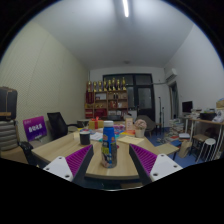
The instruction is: Pour water
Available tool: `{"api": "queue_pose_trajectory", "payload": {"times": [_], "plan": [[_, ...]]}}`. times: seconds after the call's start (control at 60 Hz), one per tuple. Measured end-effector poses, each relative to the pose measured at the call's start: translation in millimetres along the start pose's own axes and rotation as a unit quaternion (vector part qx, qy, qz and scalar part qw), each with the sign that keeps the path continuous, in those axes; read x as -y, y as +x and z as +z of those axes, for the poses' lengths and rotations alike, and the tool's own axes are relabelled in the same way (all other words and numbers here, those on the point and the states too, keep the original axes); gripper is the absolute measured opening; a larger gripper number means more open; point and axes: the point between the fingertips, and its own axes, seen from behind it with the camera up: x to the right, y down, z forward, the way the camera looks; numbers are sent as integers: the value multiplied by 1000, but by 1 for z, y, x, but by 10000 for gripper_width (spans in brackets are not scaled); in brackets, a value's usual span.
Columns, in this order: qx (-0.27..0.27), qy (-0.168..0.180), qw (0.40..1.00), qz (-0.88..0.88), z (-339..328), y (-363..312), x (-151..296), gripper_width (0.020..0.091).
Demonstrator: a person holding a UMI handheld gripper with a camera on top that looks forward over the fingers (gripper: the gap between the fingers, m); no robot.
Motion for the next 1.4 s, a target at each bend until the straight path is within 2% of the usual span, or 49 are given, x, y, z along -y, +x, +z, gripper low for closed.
{"api": "queue_pose_trajectory", "payload": {"times": [0.05, 0.15, 0.383, 0.517, 0.6, 0.617, 0.667, 0.833, 0.95, 1.067, 1.167, 1.25, 1.333, 1.4], "plan": [[-1, 3, 1000, 8, 29, -18, 1, 828], [-1, -13, 1000, 4, 65, -7, -14, 827], [-49, -46, 997, -24, 169, -21, -34, 829], [-73, -74, 994, -34, 212, -16, -53, 826], [-82, -79, 993, -33, 230, -11, -63, 820], [-82, -82, 993, -31, 234, -11, -65, 811], [-85, -96, 991, -22, 239, -11, -77, 636], [-106, -68, 992, -1, 247, -10, -74, 587], [-98, -75, 992, -20, 253, -15, -71, 543], [-95, -59, 982, -152, 270, -18, -34, 507], [-112, -32, 939, -325, 310, -40, 16, 505], [-124, -14, 874, -470, 343, -54, 52, 502], [-121, -5, 778, -616, 363, -67, 83, 506], [-124, 7, 680, -723, 398, -97, 85, 507]]}}
